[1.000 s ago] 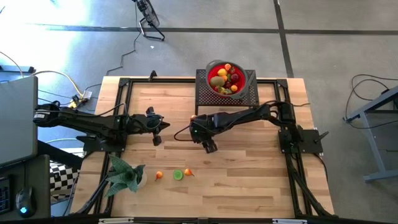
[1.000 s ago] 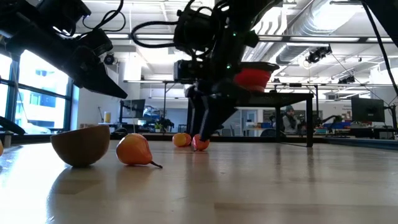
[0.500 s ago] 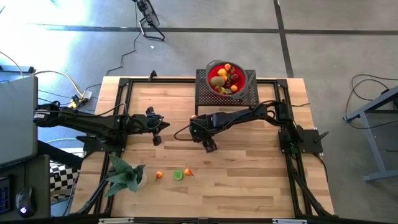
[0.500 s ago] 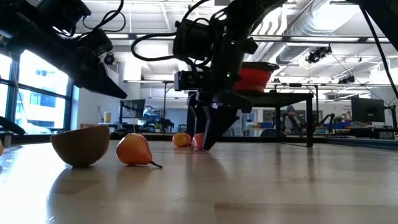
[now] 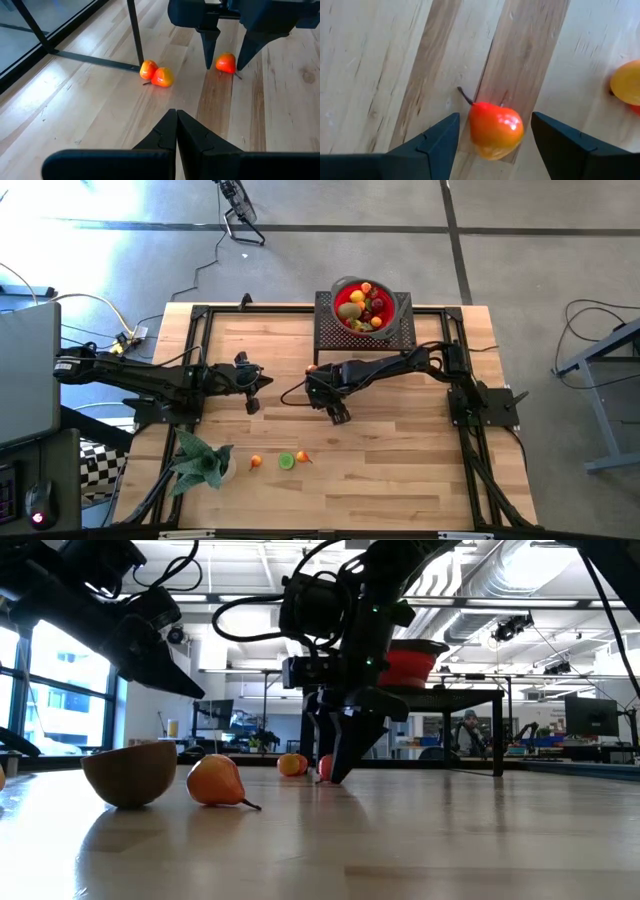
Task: Pick & Place Fruit
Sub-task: Put the pear into the strainer on the shelf
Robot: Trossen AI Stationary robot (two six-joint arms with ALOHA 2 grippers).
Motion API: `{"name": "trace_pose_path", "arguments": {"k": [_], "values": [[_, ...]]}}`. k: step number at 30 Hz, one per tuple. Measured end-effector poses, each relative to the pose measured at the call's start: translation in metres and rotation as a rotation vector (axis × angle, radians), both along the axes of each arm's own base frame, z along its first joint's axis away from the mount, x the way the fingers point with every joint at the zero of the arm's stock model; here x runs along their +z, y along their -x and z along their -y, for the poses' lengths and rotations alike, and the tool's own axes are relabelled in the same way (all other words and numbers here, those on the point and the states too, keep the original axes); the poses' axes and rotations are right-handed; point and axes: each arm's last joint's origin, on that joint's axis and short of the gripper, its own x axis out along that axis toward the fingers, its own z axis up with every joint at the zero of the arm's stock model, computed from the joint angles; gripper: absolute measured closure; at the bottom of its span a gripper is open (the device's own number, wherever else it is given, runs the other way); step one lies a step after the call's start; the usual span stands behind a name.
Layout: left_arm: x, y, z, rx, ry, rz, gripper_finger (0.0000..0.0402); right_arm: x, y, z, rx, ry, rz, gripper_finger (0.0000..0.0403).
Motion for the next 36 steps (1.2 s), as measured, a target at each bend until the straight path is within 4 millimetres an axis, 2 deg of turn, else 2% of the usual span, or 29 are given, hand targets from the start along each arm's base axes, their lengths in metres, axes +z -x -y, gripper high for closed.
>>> {"name": "trace_pose_path", "arguments": {"k": [17,30,36], "values": [[0.0000,0.0000,0.0000,-0.001,0.000,0.000,0.0396,0.0000,0.0000,0.0000,-0.006,-0.002,0.000,0.0165],[0.0000,0.0000,0.0000,-0.001,0.001,0.000,0.0396,0.0000,0.0000,0.0000,-0.006,-0.003,0.000,0.0249],[0.0000,0.0000,0.0001,-0.002,0.001,0.000,0.0396,0.0002,0.0000,0.0000,-0.007,-0.003,0.001,0.0260]]}}
